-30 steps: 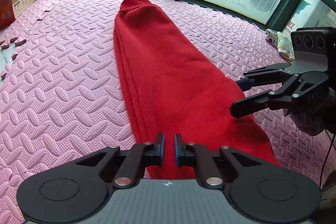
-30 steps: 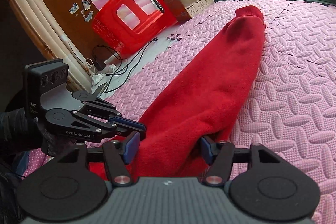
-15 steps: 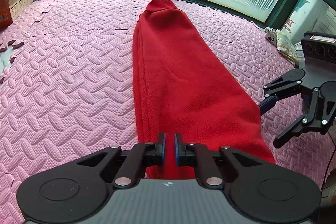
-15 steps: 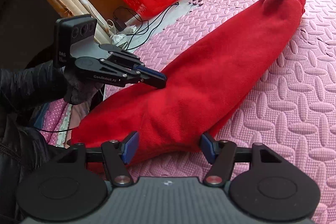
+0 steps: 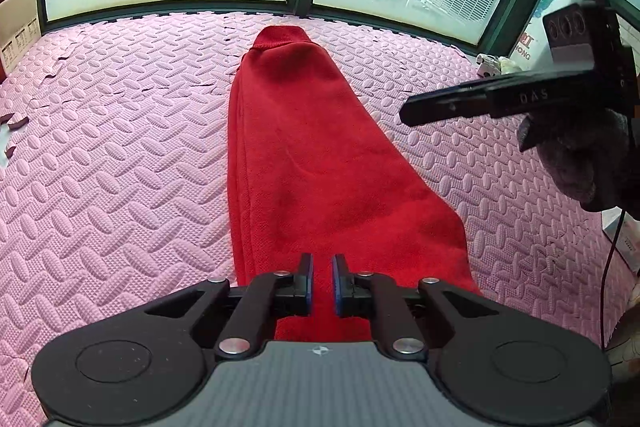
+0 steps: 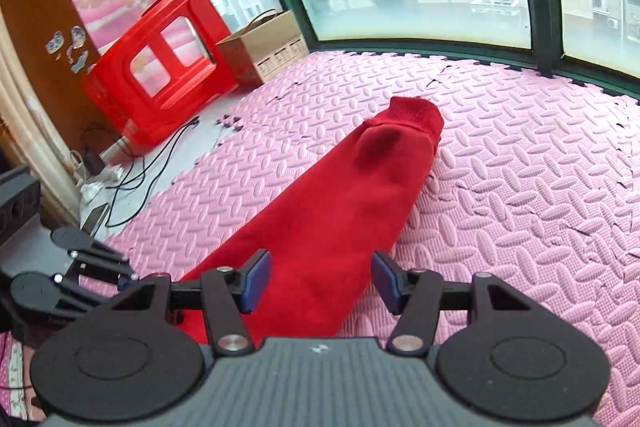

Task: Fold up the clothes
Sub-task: 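Grasp the cuff end of the folded red strip with the right gripper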

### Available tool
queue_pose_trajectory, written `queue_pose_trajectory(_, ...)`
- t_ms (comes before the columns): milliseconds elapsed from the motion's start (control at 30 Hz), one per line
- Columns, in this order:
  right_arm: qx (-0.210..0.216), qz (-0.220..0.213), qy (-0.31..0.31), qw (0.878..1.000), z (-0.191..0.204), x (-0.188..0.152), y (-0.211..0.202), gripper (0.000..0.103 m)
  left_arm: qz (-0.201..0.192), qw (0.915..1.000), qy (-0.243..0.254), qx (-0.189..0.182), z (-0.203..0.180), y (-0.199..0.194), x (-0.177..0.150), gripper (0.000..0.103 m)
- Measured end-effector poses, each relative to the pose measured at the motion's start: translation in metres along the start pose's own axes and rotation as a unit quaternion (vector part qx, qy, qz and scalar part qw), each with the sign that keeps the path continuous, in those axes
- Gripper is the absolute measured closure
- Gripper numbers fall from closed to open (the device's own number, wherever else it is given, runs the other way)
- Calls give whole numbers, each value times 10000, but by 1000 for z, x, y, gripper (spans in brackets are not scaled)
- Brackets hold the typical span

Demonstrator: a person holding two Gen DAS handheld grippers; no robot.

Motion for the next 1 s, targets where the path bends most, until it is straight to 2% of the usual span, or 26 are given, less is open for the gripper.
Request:
queue_pose_trajectory(133, -473, -176, 197, 9985, -6, 16, 30, 54, 27, 9998, -187, -22, 11, 0, -10, 91)
queue_pose_trajectory(200, -708, -265, 295, 9967, -9, 24, 45, 64, -31, 9996, -247, -91, 13, -4, -13, 91)
queue_pose_trajectory(500, -1728, -606, 691, 9807, -22, 58, 110, 74, -173, 9988, -339, -301, 16, -9, -19, 91)
queue_pose_trajectory(567, -1754, -577, 567, 9812, -19, 55, 112, 74, -199, 9986, -356, -339, 17, -10, -20, 91)
queue_pose_trajectory(667, -1715, -584, 15, 9835, 2, 49, 101, 73, -252, 9981, -390, -401, 19, -11, -21, 91)
queue_pose_trajectory(767, -1464, -351, -380, 9879, 24, 37, 94, 73, -284, 9976, -444, -456, 21, -11, -22, 91)
queue_pose_trajectory(867, -1176, -91, -655, 9909, 40, 24, 98, 73, -292, 9974, -449, -479, 21, -10, -22, 91)
queue_pose_trajectory(1000, -1036, -56, -688, 9922, 45, 20, 98, 72, -278, 9973, -483, -470, 22, -9, -22, 91)
Point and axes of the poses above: each gripper's, at about its wrist camera, not at the fingertips, and y roughly the way its jaws point, z to its left, x to its top, the point moved 4 cm from there along y, roughly the way its jaws point, and after that the axes turned 9 degrees about y, right-handed, at the moved point
